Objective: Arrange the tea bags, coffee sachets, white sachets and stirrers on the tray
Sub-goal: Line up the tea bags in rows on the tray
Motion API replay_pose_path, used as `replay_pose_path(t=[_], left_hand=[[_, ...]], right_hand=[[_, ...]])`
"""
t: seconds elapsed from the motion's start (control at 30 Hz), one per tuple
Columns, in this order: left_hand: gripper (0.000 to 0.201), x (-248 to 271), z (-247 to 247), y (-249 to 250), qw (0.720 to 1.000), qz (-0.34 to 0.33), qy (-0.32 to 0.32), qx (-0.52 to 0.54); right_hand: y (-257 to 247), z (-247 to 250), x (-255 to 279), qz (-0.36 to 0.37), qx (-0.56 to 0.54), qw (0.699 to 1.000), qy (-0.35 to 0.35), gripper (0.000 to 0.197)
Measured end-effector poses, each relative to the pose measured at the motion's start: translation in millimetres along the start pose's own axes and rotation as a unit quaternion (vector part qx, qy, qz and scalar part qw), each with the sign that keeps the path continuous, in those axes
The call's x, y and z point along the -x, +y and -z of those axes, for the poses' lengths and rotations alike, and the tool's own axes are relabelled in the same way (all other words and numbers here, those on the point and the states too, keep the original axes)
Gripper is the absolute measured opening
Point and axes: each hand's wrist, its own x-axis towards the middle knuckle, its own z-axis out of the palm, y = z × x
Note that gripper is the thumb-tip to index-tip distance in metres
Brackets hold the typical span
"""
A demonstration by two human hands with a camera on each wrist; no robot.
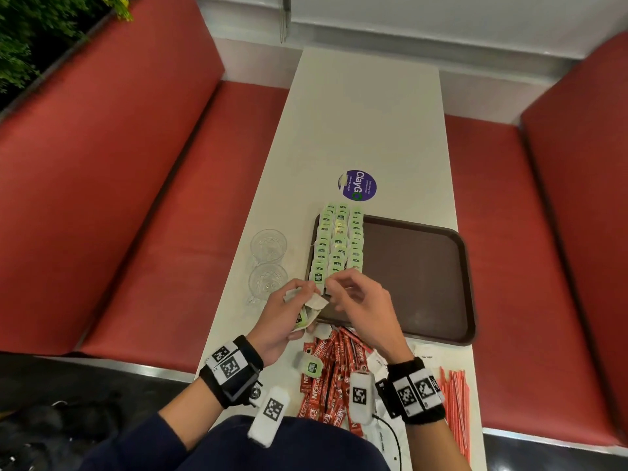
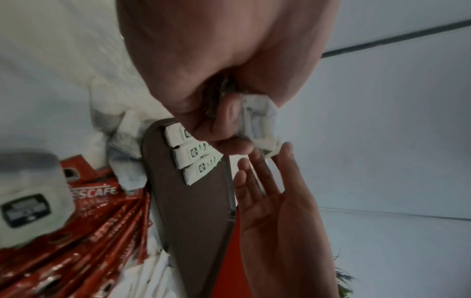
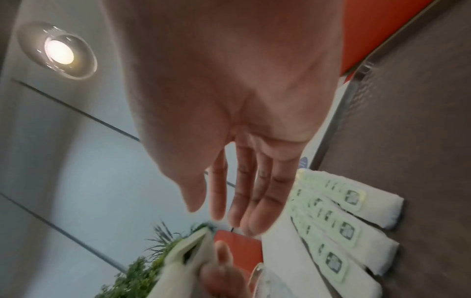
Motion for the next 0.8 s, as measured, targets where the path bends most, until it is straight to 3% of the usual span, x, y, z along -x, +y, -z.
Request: replay_pose_path(t=[0.1,0.37,0.53,0.7,0.8], left_hand=[[0.032,0.0,-5.8,5.3,0.999,-0.011,0.018,0.028],[0.027,0.6,-5.1,5.4,0.999,-0.027,0.031,0.035],[0.035,-0.3,-3.1,6.4,0.999,-0.024,-0.003,0.025],[0.036,1.9,-3.1,8.9,0.998,-0.031,-0.059,-0.016],[0.024,-0.5,-5.8,6.3,0.996,-0.030,-0.070,-0.051]], right_hand=[[-15.0,1.5,14.6,0.000,-0.028,0.998,-0.055,0.020],[-8.4,6.5,15.7,0.038,-0.005,0.998,-0.058,0.028],[-2.3,1.5,8.0,0.084,0.079,0.993,0.023,0.007],[-2.9,0.3,5.2,0.007,-0.077,0.993,0.083,0.005],[-0.8,-1.7,6.1,-0.006,-0.106,0.990,0.098,0.004]])
